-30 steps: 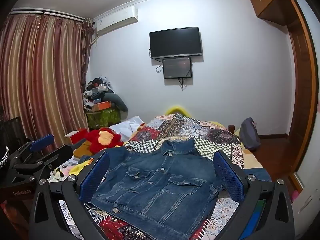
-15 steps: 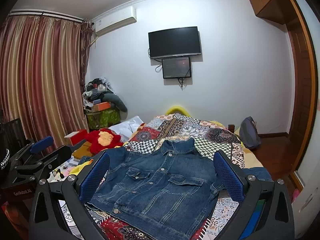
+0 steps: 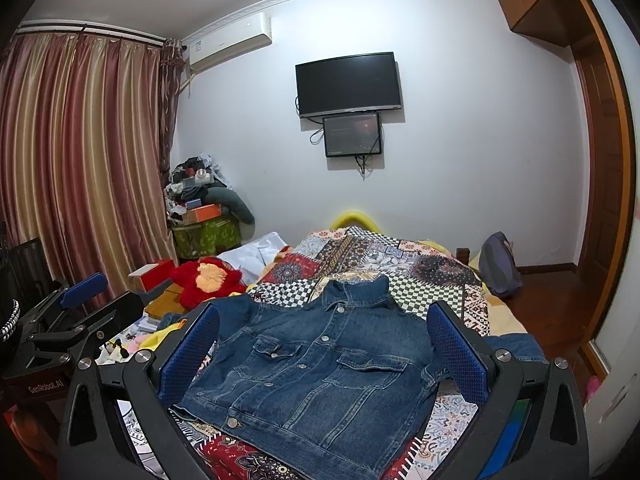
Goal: Fold large clothes
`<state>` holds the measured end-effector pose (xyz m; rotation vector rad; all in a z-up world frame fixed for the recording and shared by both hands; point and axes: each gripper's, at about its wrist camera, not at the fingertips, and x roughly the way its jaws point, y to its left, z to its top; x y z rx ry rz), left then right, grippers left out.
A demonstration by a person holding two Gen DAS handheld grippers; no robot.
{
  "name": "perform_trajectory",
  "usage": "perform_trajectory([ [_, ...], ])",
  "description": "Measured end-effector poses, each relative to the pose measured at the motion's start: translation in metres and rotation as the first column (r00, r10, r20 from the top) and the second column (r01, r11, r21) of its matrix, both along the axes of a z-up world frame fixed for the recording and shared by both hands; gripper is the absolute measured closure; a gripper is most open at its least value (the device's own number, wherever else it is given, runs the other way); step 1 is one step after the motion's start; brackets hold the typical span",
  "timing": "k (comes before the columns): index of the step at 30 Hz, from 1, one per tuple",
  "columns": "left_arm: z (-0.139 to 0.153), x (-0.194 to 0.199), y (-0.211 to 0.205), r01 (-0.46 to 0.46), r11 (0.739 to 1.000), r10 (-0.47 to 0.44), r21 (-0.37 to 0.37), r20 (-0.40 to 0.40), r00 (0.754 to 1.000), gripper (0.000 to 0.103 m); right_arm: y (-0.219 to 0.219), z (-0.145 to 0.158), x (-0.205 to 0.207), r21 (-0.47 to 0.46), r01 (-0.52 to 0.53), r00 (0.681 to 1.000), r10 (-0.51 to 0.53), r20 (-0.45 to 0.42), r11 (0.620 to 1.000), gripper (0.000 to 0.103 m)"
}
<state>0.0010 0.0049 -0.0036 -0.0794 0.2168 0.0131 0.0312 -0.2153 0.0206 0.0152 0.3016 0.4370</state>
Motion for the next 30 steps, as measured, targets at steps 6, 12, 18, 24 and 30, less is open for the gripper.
perform_trajectory([
  [6, 0.0010, 0.0010, -0.0008, 0.000, 1.000, 0.000, 0.000, 0.002, 1.000, 0.000, 0.0005, -0.0002, 0.0004, 0.001, 0.000, 1.000, 0.000, -0.001, 1.000, 0.000],
  [12, 0.0016, 0.0018, -0.0016, 0.001, 1.000, -0.001, 0.000, 0.003, 1.000, 0.000, -0.0003, 0.0005, 0.0003, 0.002, 0.000, 1.000, 0.000, 0.000, 1.000, 0.000],
  [18, 0.0028, 0.0033, -0.0027, 0.000, 1.000, 0.000, 0.001, 0.004, 1.000, 0.000, 0.0003, -0.0005, 0.0020, 0.002, 0.000, 1.000, 0.000, 0.000, 1.000, 0.000],
  [24, 0.0021, 0.0033, -0.0037, 0.002, 1.000, -0.002, 0.001, 0.007, 1.000, 0.000, 0.0003, -0.0004, 0.0024, 0.002, -0.001, 1.000, 0.001, -0.001, 1.000, 0.000],
  [30, 0.0015, 0.0047, -0.0025, 0.003, 1.000, -0.003, -0.002, 0.004, 1.000, 0.000, 0.0012, -0.0009, 0.0033, 0.002, 0.000, 1.000, 0.000, -0.003, 1.000, 0.000],
])
